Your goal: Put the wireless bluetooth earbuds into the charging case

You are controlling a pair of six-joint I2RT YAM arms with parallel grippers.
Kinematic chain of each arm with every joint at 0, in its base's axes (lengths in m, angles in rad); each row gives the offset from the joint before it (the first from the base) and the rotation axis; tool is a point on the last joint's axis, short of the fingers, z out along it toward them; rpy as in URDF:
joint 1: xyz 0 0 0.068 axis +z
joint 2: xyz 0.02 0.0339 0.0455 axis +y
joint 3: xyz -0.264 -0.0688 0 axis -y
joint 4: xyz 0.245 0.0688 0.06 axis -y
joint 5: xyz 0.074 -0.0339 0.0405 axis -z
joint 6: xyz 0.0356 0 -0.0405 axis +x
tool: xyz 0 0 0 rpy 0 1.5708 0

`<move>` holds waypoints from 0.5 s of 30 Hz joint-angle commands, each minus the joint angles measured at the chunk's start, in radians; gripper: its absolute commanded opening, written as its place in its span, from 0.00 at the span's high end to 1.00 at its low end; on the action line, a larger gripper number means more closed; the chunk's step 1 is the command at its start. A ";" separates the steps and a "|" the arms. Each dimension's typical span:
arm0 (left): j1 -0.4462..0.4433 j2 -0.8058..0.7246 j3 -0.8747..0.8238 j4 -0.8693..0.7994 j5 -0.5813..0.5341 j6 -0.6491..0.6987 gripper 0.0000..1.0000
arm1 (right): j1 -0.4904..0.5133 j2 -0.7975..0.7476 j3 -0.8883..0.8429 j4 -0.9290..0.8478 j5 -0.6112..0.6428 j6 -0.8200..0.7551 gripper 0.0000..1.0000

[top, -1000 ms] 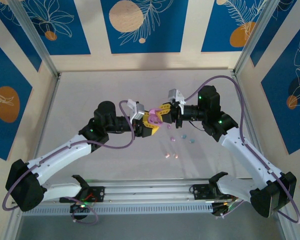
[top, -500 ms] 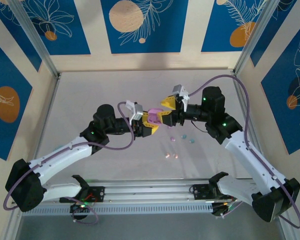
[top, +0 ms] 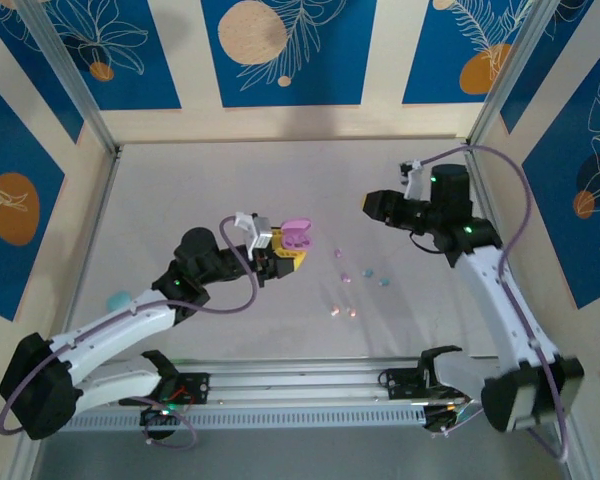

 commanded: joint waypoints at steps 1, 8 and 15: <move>-0.003 -0.045 -0.024 0.047 -0.027 0.013 0.70 | 0.045 0.117 -0.051 -0.126 0.054 0.058 0.56; 0.001 -0.135 -0.051 -0.037 -0.027 0.042 0.70 | 0.187 0.394 0.051 -0.185 0.301 0.040 0.62; 0.004 -0.188 -0.081 -0.064 -0.053 0.063 0.70 | 0.265 0.570 0.148 -0.251 0.377 0.011 0.60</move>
